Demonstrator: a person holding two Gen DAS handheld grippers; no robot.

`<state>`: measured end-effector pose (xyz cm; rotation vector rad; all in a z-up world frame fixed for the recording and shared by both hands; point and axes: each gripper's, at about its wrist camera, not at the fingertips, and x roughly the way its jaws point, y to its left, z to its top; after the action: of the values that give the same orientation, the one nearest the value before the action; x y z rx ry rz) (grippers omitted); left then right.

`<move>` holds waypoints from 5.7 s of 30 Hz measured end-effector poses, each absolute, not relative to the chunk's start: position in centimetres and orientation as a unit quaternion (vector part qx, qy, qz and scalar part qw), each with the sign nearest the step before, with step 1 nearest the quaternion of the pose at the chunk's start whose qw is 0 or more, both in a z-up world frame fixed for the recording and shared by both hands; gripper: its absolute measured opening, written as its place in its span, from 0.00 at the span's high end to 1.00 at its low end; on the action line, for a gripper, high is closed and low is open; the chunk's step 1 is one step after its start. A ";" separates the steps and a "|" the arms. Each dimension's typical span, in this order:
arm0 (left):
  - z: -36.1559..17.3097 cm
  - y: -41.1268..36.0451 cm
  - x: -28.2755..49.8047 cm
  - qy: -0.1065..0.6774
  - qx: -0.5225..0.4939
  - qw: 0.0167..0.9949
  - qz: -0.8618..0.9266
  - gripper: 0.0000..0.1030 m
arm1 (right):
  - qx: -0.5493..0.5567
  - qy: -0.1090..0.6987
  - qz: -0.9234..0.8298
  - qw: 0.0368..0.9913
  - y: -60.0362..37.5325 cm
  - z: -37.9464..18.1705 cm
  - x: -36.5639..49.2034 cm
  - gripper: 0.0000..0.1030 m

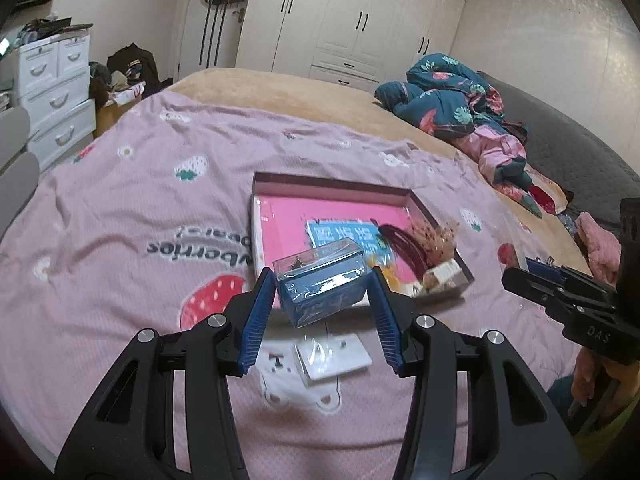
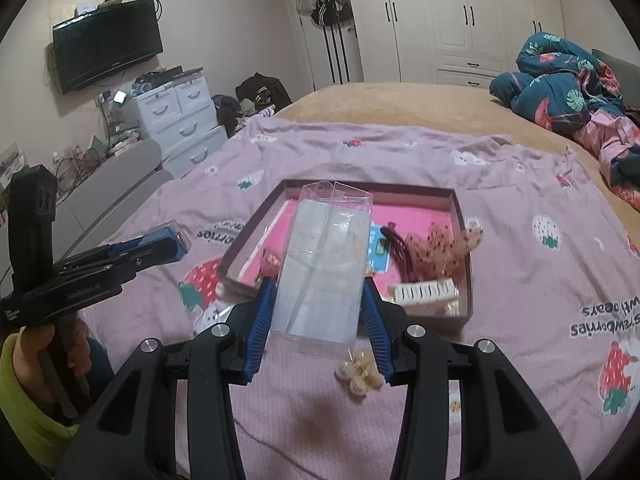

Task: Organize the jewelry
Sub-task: 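Carry the blue box and clear bag over the pink-lined box, then open the left tool to drop the blue box while the right tool drops the clear bag into the box, then withdraw both tools toward the white card and the pearl hair clip, then grasp the white card in plastic with the left tool while the right tool grasps the pearl clip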

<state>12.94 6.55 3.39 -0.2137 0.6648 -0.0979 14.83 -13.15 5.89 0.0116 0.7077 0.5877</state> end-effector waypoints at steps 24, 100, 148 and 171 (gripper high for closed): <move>2.4 5.6 22.5 0.362 -0.077 0.927 -0.064 0.62 | 0.009 0.364 0.238 0.900 -12.4 4.6 23.0 0.59; 6.5 6.8 13.8 0.309 -0.106 0.945 -0.016 0.09 | -0.015 0.270 0.216 0.938 -14.0 8.2 13.2 0.06; -5.5 4.2 13.2 0.455 -0.068 0.887 -0.034 0.09 | -0.083 0.422 0.255 0.866 -13.3 -5.4 14.9 0.14; -6.8 1.5 15.7 0.460 -0.056 0.884 -0.063 0.42 | -0.005 0.441 0.297 0.847 -15.1 -5.7 15.1 0.61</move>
<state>15.74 1.48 -6.79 -0.1172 0.9574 -0.1307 15.13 -15.11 -5.68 -0.0113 0.9299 0.6255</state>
